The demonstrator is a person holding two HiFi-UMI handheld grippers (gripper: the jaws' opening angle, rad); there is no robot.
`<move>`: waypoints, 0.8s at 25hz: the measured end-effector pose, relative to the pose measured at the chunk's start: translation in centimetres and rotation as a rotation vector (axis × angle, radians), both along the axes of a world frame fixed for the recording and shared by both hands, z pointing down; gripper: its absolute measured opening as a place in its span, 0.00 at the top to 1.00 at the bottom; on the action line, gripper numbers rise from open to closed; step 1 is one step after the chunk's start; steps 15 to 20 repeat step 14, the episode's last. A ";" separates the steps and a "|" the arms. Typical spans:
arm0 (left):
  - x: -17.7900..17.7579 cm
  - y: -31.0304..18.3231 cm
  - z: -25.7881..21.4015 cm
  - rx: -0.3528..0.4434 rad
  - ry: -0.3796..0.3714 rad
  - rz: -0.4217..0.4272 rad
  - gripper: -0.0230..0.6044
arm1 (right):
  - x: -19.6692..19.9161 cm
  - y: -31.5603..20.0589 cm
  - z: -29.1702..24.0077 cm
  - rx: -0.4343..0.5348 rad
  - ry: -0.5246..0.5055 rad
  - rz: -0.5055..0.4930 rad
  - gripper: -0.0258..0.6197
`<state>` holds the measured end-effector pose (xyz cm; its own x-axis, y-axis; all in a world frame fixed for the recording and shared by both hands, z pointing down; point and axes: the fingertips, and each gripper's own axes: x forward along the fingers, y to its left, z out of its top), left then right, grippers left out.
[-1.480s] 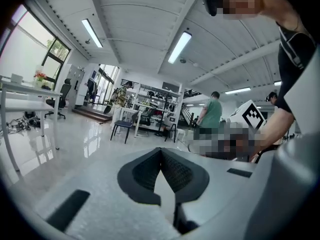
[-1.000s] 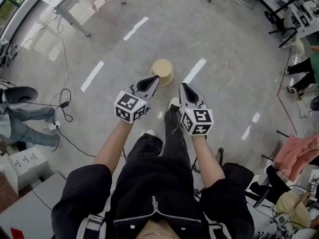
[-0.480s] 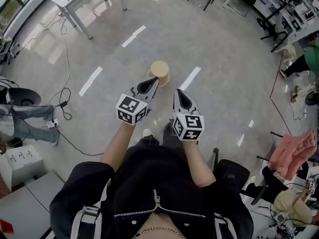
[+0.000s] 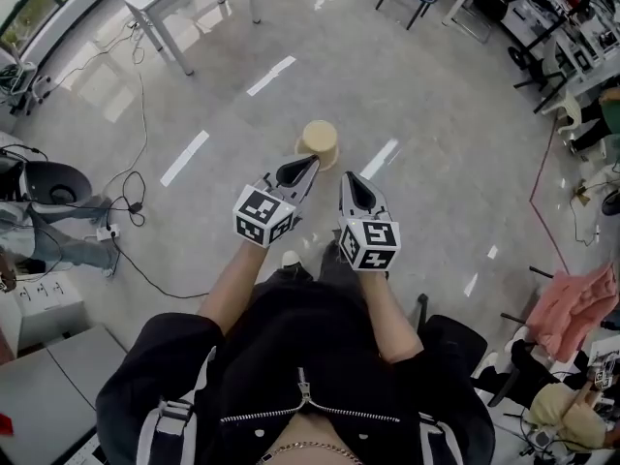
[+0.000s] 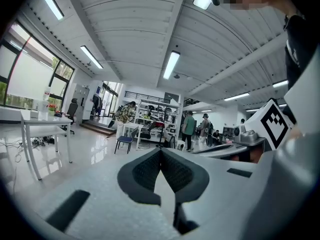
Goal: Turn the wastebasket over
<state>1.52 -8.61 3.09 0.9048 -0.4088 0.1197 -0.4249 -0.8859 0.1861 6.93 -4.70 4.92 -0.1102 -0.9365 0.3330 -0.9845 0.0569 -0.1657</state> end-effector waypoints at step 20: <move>-0.6 0.5 -0.9 0.021 0.021 0.000 0.96 | -1.4 0.1 -1.4 0.032 0.015 -0.016 0.94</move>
